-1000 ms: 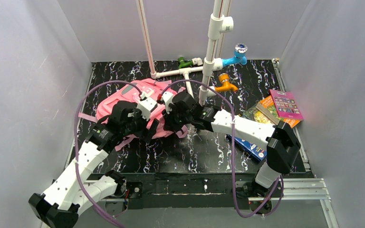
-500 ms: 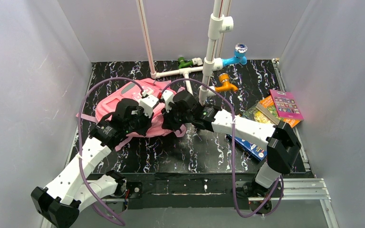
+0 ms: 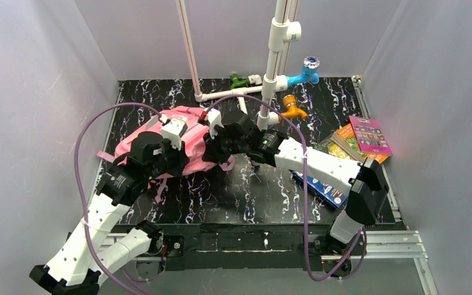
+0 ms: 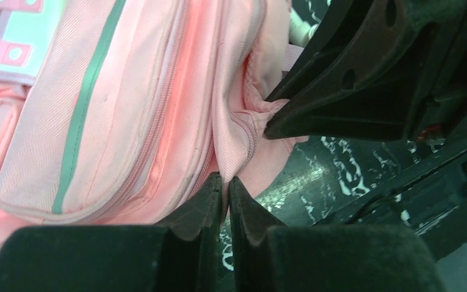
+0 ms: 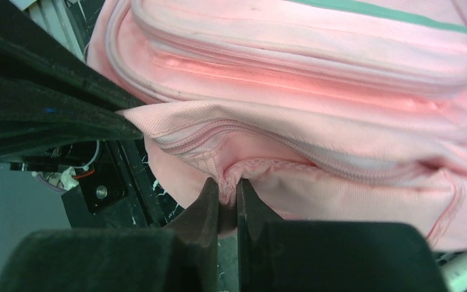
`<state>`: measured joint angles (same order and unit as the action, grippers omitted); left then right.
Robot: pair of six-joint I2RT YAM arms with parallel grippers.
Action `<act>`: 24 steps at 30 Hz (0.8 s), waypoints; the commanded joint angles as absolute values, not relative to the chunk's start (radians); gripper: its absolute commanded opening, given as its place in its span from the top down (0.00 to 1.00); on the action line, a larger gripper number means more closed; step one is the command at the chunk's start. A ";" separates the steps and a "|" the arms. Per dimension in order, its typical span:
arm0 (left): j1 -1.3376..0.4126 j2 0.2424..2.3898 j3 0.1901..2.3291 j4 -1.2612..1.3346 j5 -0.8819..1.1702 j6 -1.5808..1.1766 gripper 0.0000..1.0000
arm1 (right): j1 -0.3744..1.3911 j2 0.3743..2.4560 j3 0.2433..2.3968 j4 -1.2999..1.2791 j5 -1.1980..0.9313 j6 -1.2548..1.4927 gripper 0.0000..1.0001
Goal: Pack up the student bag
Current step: Unzip the student bag at the center of the board.
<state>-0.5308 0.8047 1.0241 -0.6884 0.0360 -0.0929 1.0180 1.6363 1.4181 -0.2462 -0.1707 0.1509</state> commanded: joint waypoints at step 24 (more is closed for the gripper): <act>-0.529 1.112 1.360 -0.568 0.075 -0.383 1.00 | 1.361 1.497 1.283 -0.085 0.377 0.446 0.26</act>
